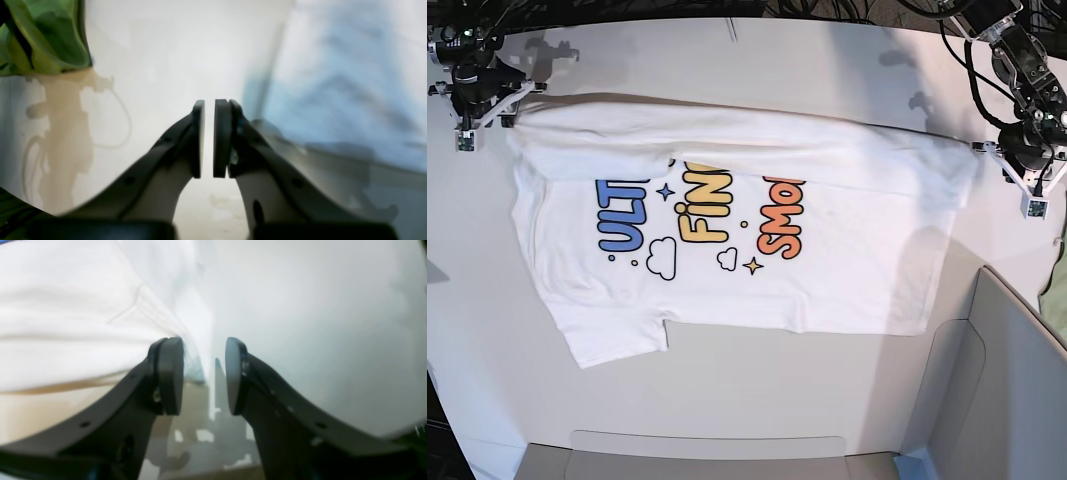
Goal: Layout the t-shirt on the table in an organized manner, then fold the t-shirt properly
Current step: 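Open both grippers and release the shirt's shoulder edge, then move both grippers down to the shirt's side edges near the hem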
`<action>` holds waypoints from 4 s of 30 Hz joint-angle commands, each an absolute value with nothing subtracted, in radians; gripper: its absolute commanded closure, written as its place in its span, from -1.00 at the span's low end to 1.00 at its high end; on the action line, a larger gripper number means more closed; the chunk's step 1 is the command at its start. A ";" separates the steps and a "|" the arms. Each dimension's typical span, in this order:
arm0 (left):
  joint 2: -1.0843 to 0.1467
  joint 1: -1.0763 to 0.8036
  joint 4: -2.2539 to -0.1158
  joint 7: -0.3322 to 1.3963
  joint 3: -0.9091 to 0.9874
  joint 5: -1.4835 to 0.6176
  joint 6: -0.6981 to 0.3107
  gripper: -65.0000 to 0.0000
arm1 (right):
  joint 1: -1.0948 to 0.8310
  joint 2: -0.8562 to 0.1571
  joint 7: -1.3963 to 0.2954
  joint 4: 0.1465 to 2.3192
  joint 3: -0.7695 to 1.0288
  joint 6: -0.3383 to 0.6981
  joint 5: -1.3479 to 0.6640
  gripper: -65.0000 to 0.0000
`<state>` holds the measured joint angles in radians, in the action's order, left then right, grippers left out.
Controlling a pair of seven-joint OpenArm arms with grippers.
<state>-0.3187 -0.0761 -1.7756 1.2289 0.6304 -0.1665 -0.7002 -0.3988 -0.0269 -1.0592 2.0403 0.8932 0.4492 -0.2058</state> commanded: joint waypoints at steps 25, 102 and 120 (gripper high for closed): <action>-0.298 -0.070 -1.847 1.221 0.631 -0.168 -0.698 0.92 | -0.206 -0.033 -1.044 2.057 0.905 0.449 -0.219 0.33; -0.384 0.903 -0.395 0.806 0.628 -0.163 -0.698 0.51 | 0.091 0.091 -1.050 2.051 0.275 0.449 0.088 0.34; -0.384 0.803 -0.369 0.598 0.628 -0.163 -0.698 0.31 | 0.077 0.090 -1.050 2.051 0.275 0.449 0.088 0.34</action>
